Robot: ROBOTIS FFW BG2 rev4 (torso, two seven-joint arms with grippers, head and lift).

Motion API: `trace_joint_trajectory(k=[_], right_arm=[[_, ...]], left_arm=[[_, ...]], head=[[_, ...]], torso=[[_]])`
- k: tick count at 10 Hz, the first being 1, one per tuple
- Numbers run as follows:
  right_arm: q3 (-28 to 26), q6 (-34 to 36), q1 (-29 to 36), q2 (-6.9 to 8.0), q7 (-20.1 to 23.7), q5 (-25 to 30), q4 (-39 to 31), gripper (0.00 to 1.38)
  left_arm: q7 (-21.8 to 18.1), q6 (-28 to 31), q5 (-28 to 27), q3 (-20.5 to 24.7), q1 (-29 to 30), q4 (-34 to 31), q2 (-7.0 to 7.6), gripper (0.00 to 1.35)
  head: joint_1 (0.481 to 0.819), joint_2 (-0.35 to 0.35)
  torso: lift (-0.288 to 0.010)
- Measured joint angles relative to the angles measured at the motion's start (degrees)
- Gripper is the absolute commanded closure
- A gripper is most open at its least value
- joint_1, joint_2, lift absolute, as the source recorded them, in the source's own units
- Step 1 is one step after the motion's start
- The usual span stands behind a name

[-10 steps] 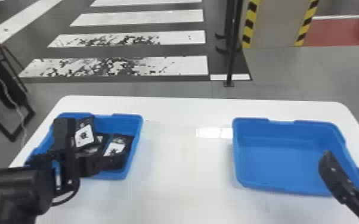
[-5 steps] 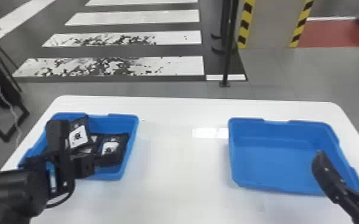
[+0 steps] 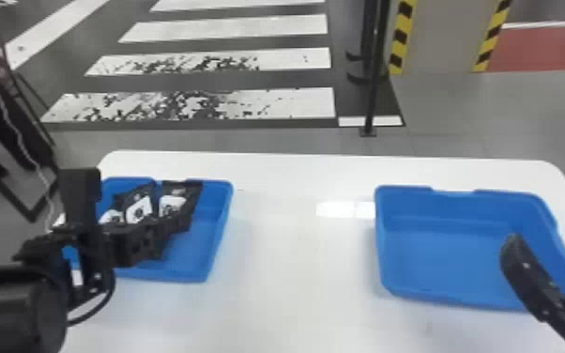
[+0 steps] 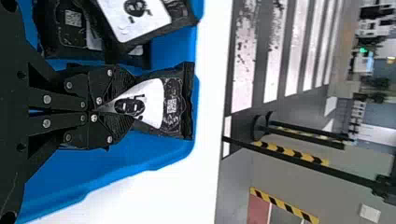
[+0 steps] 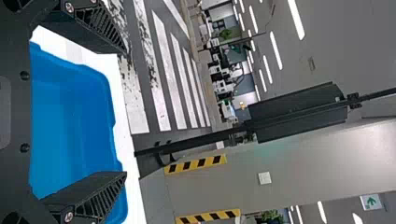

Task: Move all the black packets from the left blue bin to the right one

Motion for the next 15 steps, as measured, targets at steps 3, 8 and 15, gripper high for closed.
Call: trace_joint_trajectory(k=[3, 8, 15], right_arm=[[2.5, 5.1, -3.9, -1.57, 6.2, -3.8, 0.0, 0.09], [7.0, 13.8, -13.4, -3.90, 12.3, -7.8, 3.0, 0.09], [11.6, 14.1, -22.8, -5.65, 12.2, -10.8, 10.1, 0.10]], left_arm=[[-0.8, -2.6, 5.5, -2.7, 4.5, -10.2, -1.07, 1.20], [-2.2, -5.3, 15.4, -13.7, 7.0, -12.3, -2.17, 1.20], [-3.2, -5.1, 21.9, -22.5, 5.3, -12.6, -1.93, 1.20]], head=[[0.695, 0.100], [0.695, 0.001], [0.695, -0.082]], torso=[[-0.150], [-0.150], [-0.150]])
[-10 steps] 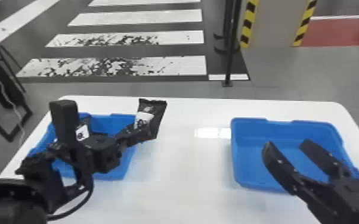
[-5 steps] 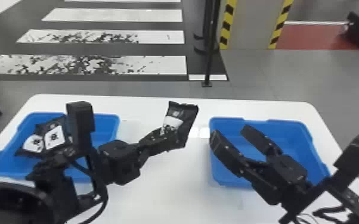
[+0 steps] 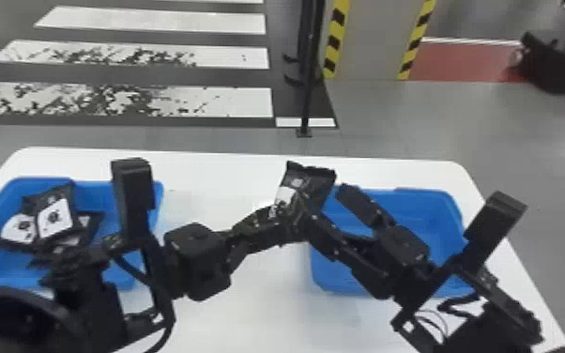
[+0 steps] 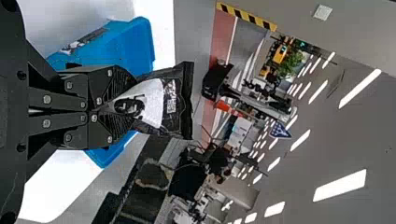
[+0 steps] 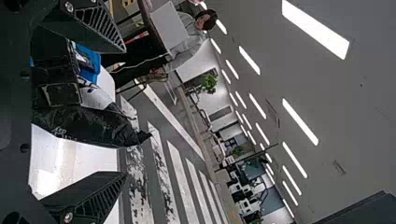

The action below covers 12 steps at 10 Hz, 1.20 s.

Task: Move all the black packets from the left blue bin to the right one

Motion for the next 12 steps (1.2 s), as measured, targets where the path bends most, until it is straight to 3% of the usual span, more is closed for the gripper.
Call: trace_joint_trajectory(k=[1, 2, 3, 4, 7, 8, 10, 11, 12], right_arm=[[0.1, 0.0, -1.0, -0.02, -0.1, -0.4, 1.1, 0.16], [0.1, 0.0, -1.8, -0.03, -0.1, -0.6, 1.9, 0.59], [0.1, 0.4, -2.4, -0.04, -0.2, -0.6, 2.2, 1.22], [0.1, 0.7, -2.7, -0.04, -0.6, -0.6, 2.3, 1.28], [1.0, -2.3, -2.2, 0.01, -0.8, -1.0, 3.2, 1.28], [1.3, -2.7, -2.1, 0.04, -0.8, -1.1, 3.2, 1.28], [1.1, -3.2, -2.2, 0.01, -0.8, -1.4, 3.8, 1.28], [0.4, -3.6, -2.4, 0.03, -0.8, -1.4, 4.5, 1.28], [-0.8, -3.7, -3.0, 0.03, -0.8, -0.8, 5.8, 1.28]], left_arm=[[-0.1, 0.1, 0.5, -0.5, -0.2, 0.0, 0.05, 1.20], [-0.1, 0.2, 0.8, -0.7, -0.2, 0.0, 0.07, 1.20], [-0.2, 0.3, 1.1, -0.8, -0.3, 0.0, 0.07, 1.20], [-0.2, 0.3, 1.3, -0.9, -0.3, 0.0, 0.07, 1.20], [-0.2, 0.4, 1.7, -0.7, -0.2, 0.0, 0.03, 1.20], [0.0, 0.6, 1.9, -0.5, -0.1, 0.0, -0.02, 1.07], [0.7, 2.5, 3.3, 0.9, 0.6, 0.0, -0.48, 0.18], [0.8, 3.1, 3.7, 2.4, 1.6, 0.0, -0.85, 0.09], [0.8, 3.1, 4.1, 3.9, 2.7, 0.0, -1.08, 0.14]], head=[[0.695, -0.089], [0.695, -0.091], [0.695, -0.094], [0.695, -0.096], [0.695, -0.096], [0.695, -0.091], [0.695, -0.086], [0.695, -0.084], [0.695, -0.083]], torso=[[-0.150], [-0.150], [-0.150], [-0.150], [-0.150], [-0.150], [-0.150], [-0.150], [-0.150]])
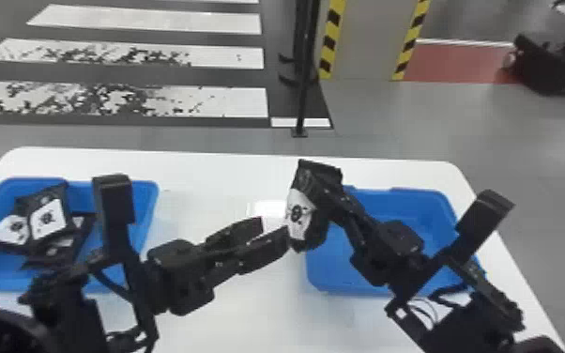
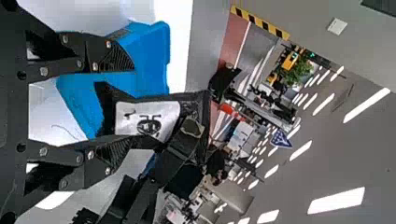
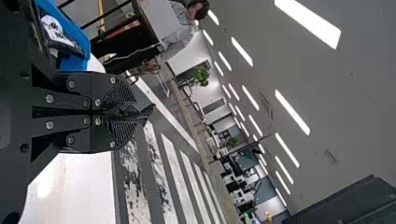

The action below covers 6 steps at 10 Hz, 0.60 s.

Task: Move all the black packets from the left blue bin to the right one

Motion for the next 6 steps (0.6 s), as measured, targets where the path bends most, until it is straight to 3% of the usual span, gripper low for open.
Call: trace_joint_trajectory(k=[4, 5, 6], right_arm=[[-6.5, 0.0, -7.3, -0.82, -0.2, 5.9, 12.4, 1.26], [-8.2, 0.0, -8.9, -0.85, -0.5, 7.7, 15.3, 1.22], [-9.6, 0.0, -10.1, -0.86, -0.7, 9.1, 17.8, 1.04]], left_arm=[[0.0, -0.5, 2.6, 6.6, 6.3, -3.7, -0.51, 0.14], [0.0, -0.5, 3.0, 8.1, 7.9, -4.9, -0.71, 0.14], [0.0, -0.5, 3.1, 9.8, 9.0, -6.0, -1.01, 0.14]], head=[[0.695, -0.125], [0.695, -0.146], [0.695, -0.160]], torso=[[-0.150], [-0.150], [-0.150]])
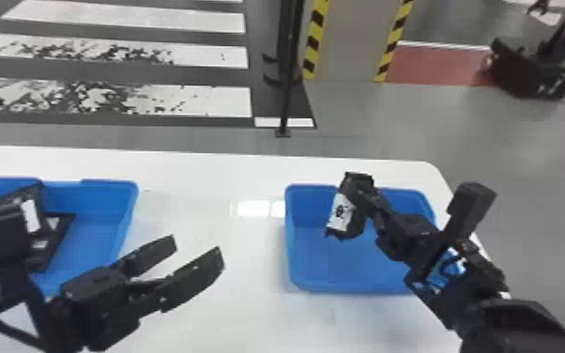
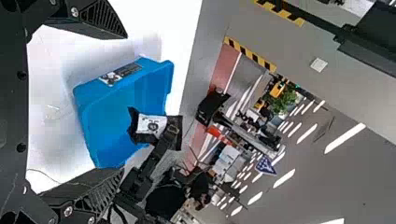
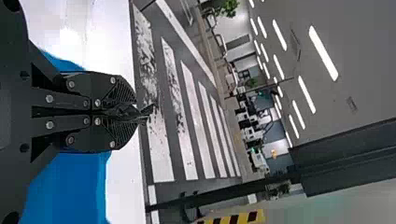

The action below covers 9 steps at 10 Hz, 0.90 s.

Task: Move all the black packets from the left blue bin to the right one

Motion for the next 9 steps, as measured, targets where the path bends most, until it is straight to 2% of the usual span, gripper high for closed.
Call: trace_joint_trajectory(k=[1, 2, 3, 4, 6, 9], right_arm=[[-1.3, 0.3, -0.9, 0.00, -0.2, 1.2, 2.3, 0.82], [-2.4, 0.6, -1.2, 0.00, -0.6, 2.4, 3.8, 0.49], [-3.1, 0.7, -0.5, 0.00, -1.8, 3.6, 4.1, 0.26], [-3.3, 0.2, 1.3, 0.04, -3.6, 4.3, 2.6, 0.12], [-3.4, -4.3, 8.3, 0.87, -6.3, 4.9, -4.1, 0.10], [-3.4, -15.4, 22.3, 3.86, -9.6, 6.7, -17.5, 0.11]], left_arm=[[0.0, -0.2, -0.1, 1.8, 0.7, -0.9, -0.38, 0.14], [0.0, -0.3, -0.5, 3.3, 0.8, -1.4, -0.57, 0.14], [0.0, -0.1, -0.7, 4.3, 0.6, -1.7, -0.54, 0.14], [0.0, 0.1, -1.1, 5.2, 0.4, -1.9, -0.51, 0.14], [0.2, 0.1, -2.8, 7.1, -0.4, -2.1, -0.66, 0.14], [1.7, 1.1, -6.7, 10.7, -2.4, -2.2, -0.82, 0.15]], head=[[0.695, -0.166], [0.695, -0.169], [0.695, -0.174], [0.695, -0.178], [0.695, -0.166], [0.695, -0.107]], torso=[[-0.150], [-0.150], [-0.150], [-0.150], [-0.150], [-0.150]])
